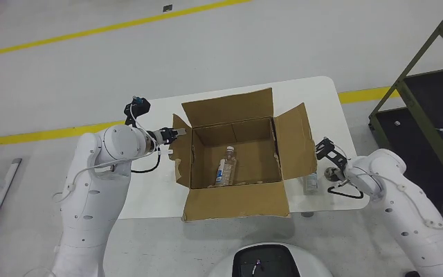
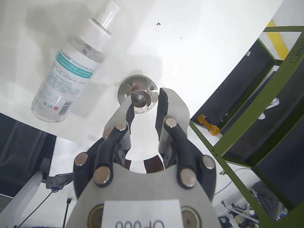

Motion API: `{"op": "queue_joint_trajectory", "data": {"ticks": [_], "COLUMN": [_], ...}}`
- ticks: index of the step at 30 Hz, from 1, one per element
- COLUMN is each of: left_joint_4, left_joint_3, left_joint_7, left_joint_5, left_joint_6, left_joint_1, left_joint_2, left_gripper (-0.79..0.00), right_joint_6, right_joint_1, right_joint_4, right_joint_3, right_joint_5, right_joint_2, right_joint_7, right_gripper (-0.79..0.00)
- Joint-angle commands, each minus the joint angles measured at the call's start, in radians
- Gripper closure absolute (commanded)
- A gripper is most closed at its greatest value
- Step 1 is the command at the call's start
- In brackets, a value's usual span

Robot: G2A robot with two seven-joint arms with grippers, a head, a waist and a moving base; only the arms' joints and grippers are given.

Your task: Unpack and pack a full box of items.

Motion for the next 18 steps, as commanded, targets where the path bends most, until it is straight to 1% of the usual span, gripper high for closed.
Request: {"op": "queue_joint_trajectory", "data": {"ticks": [1, 3, 4, 7, 10, 13, 18], "left_joint_4": [0.0, 0.0, 0.0, 0.0, 0.0, 0.0, 0.0], "left_joint_3": [0.0, 0.0, 0.0, 0.0, 0.0, 0.0, 0.0], "left_joint_7": [0.0, 0.0, 0.0, 0.0, 0.0, 0.0, 0.0], "left_joint_5": [0.0, 0.0, 0.0, 0.0, 0.0, 0.0, 0.0], "left_joint_6": [0.0, 0.0, 0.0, 0.0, 0.0, 0.0, 0.0], "left_joint_1": [0.0, 0.0, 0.0, 0.0, 0.0, 0.0, 0.0], "left_joint_2": [0.0, 0.0, 0.0, 0.0, 0.0, 0.0, 0.0], "left_gripper": [-0.785, -0.785, -0.785, -0.785, -0.785, -0.785, -0.785], "right_joint_6": [0.001, 0.001, 0.001, -0.001, -0.001, -0.004, -0.009], "right_joint_1": [0.002, 0.004, 0.005, 0.008, 0.011, 0.012, 0.007], "right_joint_4": [0.005, 0.008, 0.01, 0.019, 0.027, 0.024, -0.009], "right_joint_3": [-0.005, -0.009, -0.01, -0.014, -0.019, -0.022, -0.013], "right_joint_5": [0.0, 0.001, 0.002, -0.001, -0.001, 0.005, 0.022], "right_joint_2": [0.0, -0.001, -0.001, 0.0, -0.001, -0.001, 0.002], "right_joint_7": [-0.001, -0.001, -0.001, -0.006, -0.009, -0.009, -0.001], "right_gripper": [-0.277, -0.314, -0.32, -0.314, -0.342, -0.342, -0.345]}}
